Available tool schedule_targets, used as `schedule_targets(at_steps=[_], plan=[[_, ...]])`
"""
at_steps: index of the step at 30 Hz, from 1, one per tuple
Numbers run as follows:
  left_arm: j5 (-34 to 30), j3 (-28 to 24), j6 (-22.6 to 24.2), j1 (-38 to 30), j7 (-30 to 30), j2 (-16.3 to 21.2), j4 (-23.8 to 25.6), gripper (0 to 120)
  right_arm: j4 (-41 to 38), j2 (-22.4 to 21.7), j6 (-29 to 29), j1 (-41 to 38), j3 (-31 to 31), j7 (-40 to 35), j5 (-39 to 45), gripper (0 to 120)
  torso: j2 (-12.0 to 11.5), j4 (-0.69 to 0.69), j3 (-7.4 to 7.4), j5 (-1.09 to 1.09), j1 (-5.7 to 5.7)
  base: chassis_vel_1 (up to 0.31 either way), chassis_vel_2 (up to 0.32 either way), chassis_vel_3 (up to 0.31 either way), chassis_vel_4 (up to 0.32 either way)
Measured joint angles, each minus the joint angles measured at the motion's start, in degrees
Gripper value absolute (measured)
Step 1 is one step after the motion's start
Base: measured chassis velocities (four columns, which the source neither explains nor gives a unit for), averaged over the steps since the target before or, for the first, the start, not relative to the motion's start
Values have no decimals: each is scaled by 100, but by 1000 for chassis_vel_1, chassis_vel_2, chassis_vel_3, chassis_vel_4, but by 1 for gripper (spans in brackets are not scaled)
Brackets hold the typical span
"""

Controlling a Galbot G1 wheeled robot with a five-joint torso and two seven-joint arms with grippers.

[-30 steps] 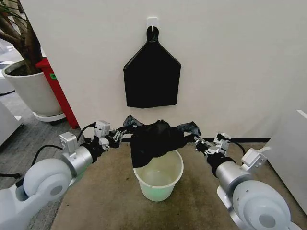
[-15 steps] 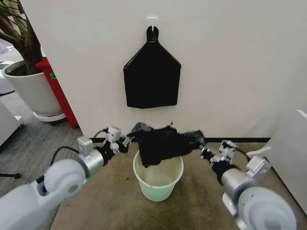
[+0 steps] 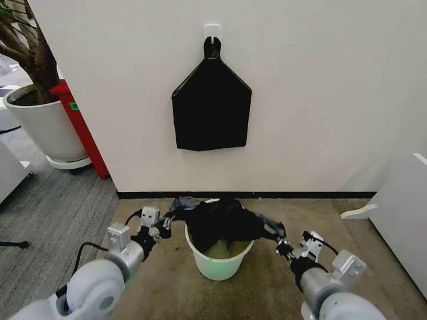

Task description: Place the garbage bag over the trash bin.

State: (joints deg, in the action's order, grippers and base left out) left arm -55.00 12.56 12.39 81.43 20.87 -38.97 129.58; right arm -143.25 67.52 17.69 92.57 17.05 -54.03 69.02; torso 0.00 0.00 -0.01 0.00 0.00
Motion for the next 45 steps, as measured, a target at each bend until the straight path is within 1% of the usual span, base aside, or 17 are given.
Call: schedule_targets(at_steps=[1,2,4,7,8,11,14,16,20,24,28,30,33,35,40,45], plan=[[184,22,-46,254,1,-103,30,0,0,79,35,33,-42,-92,67,0,0,0,0,0,0,0,0,0,0],[184,22,-46,254,1,-103,30,0,0,79,35,33,-42,-92,67,0,0,0,0,0,0,0,0,0,0],[351,31,-93,532,-11,-213,32,0,1,146,63,86,-97,-165,108,0,0,1,0,0,0,0,0,0,0],[634,29,-194,956,-77,-448,-103,0,1,249,117,144,-243,-263,153,0,0,1,0,0,0,0,0,0,0],[634,29,-194,956,-77,-448,-103,0,1,249,117,144,-243,-263,153,0,0,1,0,0,0,0,0,0,0],[732,2,-252,1072,-109,-657,-282,0,1,331,127,145,-282,-292,155,0,0,1,0,0,0,0,0,0,0],[706,-29,-278,1010,-115,-814,-496,0,107,414,143,132,-301,-274,155,0,0,0,0,0,0,0,0,0,0],[698,-39,-283,980,-116,-840,-542,0,142,431,151,123,-302,-268,154,0,0,0,0,0,0,0,0,0,0],[667,-105,-293,722,-146,-990,-858,0,542,581,178,27,-321,-155,93,0,0,0,1,0,0,0,0,0,0],[666,-221,-293,515,-173,-1045,-1009,0,788,648,183,-75,-320,-73,49,0,0,0,1,0,0,0,0,0,0],[752,-546,-304,378,-191,-1077,-1110,0,955,723,196,-80,-325,-63,12,0,0,-1,1,0,0,0,0,0,0],[804,-590,-309,422,-202,-1074,-1084,0,919,731,201,-37,-339,-78,6,0,0,-1,1,0,0,0,0,0,0],[1011,-628,-350,732,-280,-969,-905,0,647,704,247,120,-362,-198,79,0,0,0,1,0,0,0,0,0,0],[1196,-586,-414,938,-355,-874,-871,0,535,646,323,151,-345,-303,195,0,0,1,1,0,0,0,0,0,0],[1353,-577,-461,1008,-404,-827,-930,0,581,610,468,188,-309,-482,387,0,0,0,1,0,0,0,0,0,0],[1431,-580,-482,999,-418,-842,-1048,0,805,701,606,222,-242,-521,513,0,0,0,1,0,0,0,0,0,0]])
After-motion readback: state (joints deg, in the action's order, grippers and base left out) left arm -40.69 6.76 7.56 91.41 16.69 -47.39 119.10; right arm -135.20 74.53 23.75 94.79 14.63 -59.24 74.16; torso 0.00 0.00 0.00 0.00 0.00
